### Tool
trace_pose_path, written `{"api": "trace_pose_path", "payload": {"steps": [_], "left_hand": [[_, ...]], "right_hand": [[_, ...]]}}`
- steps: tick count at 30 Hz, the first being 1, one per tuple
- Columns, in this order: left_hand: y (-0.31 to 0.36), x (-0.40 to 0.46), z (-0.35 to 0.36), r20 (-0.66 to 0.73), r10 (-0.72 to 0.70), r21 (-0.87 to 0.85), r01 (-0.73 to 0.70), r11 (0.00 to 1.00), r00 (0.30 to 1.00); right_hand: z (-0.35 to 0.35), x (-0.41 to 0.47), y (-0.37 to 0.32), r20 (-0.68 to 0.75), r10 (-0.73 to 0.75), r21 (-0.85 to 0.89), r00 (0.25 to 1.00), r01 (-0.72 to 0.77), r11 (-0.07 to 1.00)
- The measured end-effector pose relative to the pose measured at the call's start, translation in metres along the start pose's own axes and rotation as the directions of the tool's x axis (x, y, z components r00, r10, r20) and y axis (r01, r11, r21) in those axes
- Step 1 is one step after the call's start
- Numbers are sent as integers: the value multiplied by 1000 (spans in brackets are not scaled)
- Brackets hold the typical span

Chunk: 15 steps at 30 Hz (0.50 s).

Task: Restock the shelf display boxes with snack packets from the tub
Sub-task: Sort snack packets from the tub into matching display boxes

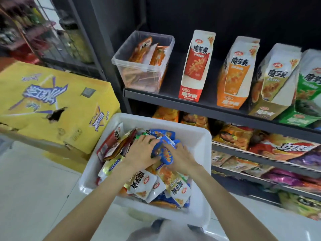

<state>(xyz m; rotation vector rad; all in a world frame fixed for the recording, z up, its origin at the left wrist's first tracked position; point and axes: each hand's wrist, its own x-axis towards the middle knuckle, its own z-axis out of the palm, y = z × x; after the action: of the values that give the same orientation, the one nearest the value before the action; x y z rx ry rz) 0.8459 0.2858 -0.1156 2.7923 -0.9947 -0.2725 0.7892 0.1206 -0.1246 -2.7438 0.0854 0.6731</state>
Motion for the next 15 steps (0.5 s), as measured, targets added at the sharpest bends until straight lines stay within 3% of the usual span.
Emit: {"api": "trace_pose_path", "payload": {"steps": [3, 6, 10, 13, 15], "left_hand": [[-1, 12, 0, 19, 22, -88, -20, 996, 1000], [-2, 24, -7, 112, 67, -221, -41, 974, 991], [-1, 28, -30, 108, 135, -542, -56, 838, 985], [1, 28, -51, 119, 127, -562, -39, 826, 985], [4, 26, -57, 64, 127, -585, -66, 809, 990]], "right_hand": [[-1, -7, 2, -51, -22, 56, 998, 25, 998], [-6, -24, 1, -214, -20, 110, 977, 44, 993], [-14, -42, 6, -519, -220, -150, 826, 166, 975], [-23, -55, 15, -590, -252, -251, 767, 122, 960], [-33, -66, 20, -664, -216, -214, 716, 95, 972]]}}
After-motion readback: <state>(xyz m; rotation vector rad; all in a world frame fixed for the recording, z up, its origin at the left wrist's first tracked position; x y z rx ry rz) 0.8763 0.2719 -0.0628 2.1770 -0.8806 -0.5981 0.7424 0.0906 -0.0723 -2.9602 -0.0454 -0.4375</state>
